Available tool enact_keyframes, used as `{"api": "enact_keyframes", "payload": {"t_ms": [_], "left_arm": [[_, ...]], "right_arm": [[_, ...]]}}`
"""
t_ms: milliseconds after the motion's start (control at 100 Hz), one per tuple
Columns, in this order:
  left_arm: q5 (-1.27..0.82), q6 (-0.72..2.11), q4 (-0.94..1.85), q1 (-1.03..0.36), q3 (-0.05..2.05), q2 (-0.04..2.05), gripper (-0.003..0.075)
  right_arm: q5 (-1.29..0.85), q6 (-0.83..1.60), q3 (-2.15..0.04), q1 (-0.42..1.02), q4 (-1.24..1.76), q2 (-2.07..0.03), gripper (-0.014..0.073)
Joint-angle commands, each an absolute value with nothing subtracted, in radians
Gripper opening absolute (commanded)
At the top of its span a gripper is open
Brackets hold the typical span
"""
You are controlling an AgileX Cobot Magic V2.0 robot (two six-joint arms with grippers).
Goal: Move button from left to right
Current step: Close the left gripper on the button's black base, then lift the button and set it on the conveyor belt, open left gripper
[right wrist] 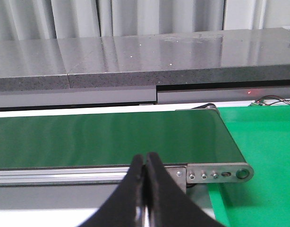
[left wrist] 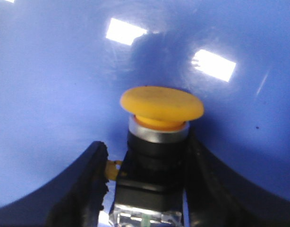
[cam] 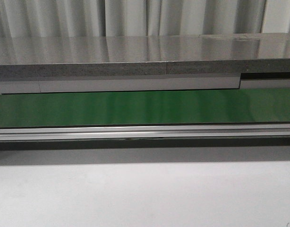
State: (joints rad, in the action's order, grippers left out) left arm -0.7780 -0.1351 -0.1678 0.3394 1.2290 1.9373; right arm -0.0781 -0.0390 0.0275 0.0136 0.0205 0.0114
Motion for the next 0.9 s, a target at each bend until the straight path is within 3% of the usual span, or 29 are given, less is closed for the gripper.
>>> {"api": "enact_keyframes", "payload": {"t_ms": [0,210,610,890], "left_arm": [[-0.768,-0.137,-0.167,0.338,1.247,1.894,0.0185],[-0.774,-0.137,-0.164,0.338,1.249,1.894,0.0113],[-0.908,-0.135,-0.137,0.334,1.402,1.804,0.0112],[-0.953,0.0,0.013,0.236,1.445,1.712,0.0112]], "right_arm": [[0.012,-0.034,0.013,0.013,0.011,0.031,-0.0068],[0.012,-0.034,0.013,0.013,0.011,0.031,-0.0068],[0.012,-0.034,0.013,0.013,0.011,0.031,-0.0068],[0.012,-0.034,0.013,0.013,0.011,0.031,-0.0068]]}}
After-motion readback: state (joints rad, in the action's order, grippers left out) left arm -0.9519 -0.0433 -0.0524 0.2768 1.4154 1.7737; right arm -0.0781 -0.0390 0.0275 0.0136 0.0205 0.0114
